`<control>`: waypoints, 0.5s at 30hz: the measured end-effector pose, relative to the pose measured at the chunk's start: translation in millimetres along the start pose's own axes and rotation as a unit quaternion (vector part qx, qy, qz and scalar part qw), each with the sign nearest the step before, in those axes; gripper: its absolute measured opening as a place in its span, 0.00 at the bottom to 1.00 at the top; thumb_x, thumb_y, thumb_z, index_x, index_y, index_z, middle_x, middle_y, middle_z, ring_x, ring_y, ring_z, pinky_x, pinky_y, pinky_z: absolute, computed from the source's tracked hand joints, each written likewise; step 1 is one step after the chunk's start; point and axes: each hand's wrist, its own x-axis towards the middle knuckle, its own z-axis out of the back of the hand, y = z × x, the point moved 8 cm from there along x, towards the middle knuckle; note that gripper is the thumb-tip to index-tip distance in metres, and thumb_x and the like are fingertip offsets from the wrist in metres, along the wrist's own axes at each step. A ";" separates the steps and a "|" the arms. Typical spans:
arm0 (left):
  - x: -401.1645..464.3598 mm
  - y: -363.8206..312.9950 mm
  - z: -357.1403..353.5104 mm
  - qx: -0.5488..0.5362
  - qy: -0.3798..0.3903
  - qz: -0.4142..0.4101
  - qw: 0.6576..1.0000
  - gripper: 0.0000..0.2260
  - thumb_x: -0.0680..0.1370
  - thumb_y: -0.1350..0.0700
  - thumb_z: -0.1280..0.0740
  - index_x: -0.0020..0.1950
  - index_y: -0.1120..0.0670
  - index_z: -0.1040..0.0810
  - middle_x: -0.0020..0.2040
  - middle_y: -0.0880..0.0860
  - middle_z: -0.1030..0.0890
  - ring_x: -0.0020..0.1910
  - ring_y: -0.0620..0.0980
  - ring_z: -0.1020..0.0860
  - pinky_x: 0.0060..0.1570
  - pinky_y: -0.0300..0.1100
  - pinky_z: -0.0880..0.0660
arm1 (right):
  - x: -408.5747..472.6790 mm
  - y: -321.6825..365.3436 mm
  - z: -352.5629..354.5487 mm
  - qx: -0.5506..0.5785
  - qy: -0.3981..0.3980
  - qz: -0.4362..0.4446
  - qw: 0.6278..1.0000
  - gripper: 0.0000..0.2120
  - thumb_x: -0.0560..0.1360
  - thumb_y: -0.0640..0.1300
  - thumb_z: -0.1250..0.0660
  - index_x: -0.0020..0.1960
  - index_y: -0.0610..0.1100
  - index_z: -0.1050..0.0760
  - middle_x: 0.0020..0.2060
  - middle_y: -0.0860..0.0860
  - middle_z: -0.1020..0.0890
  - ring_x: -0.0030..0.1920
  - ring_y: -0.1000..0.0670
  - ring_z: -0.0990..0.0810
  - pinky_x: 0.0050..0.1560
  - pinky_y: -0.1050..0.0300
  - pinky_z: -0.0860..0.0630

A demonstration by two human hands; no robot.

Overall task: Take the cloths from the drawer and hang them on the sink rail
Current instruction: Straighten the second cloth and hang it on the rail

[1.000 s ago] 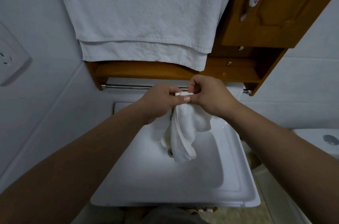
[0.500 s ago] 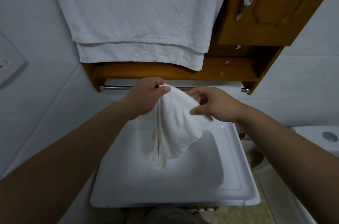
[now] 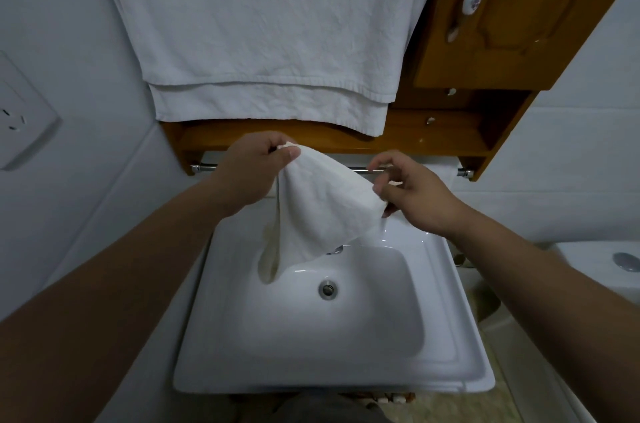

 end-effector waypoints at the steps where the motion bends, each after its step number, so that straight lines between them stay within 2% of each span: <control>1: 0.5 -2.5 0.8 -0.003 0.002 -0.003 1.000 0.08 0.80 0.54 0.35 0.41 0.47 0.22 0.34 0.42 0.25 0.34 0.38 0.28 0.37 0.39 0.32 | -0.5 4.3 -1.8 -0.034 -0.007 0.022 0.999 0.12 0.79 0.36 0.36 0.56 0.52 0.27 0.45 0.51 0.21 0.41 0.47 0.18 0.40 0.52 0.17; 4: 2.6 -6.8 3.9 -0.005 0.004 -0.013 1.000 0.05 0.79 0.54 0.34 0.45 0.48 0.20 0.37 0.43 0.22 0.39 0.41 0.26 0.43 0.41 0.28 | -1.0 19.0 -13.4 -0.133 -0.004 0.095 0.987 0.13 0.78 0.36 0.35 0.52 0.55 0.26 0.51 0.59 0.22 0.39 0.54 0.19 0.42 0.55 0.19; 8: 3.7 -11.0 8.3 -0.003 0.007 -0.022 1.000 0.05 0.80 0.54 0.35 0.48 0.50 0.19 0.43 0.46 0.19 0.45 0.46 0.22 0.49 0.47 0.24 | 2.3 26.1 -24.7 -0.200 0.005 0.150 0.968 0.11 0.78 0.38 0.34 0.51 0.53 0.19 0.54 0.60 0.23 0.50 0.62 0.22 0.48 0.70 0.28; 13: 1.2 -14.5 5.0 0.016 0.017 -0.034 0.999 0.05 0.80 0.54 0.36 0.49 0.50 0.20 0.42 0.46 0.20 0.42 0.43 0.23 0.44 0.40 0.28 | 1.0 29.8 -26.9 -0.080 0.014 0.135 0.988 0.07 0.77 0.47 0.32 0.51 0.54 0.17 0.62 0.58 0.22 0.62 0.58 0.25 0.60 0.60 0.27; 15: 1.0 -13.2 3.7 0.016 0.014 -0.029 0.999 0.05 0.80 0.54 0.35 0.48 0.50 0.20 0.42 0.47 0.20 0.42 0.43 0.23 0.44 0.40 0.28 | -2.7 35.3 -30.9 -0.077 0.015 0.138 0.987 0.08 0.74 0.54 0.30 0.51 0.54 0.17 0.64 0.59 0.24 0.65 0.58 0.27 0.63 0.60 0.29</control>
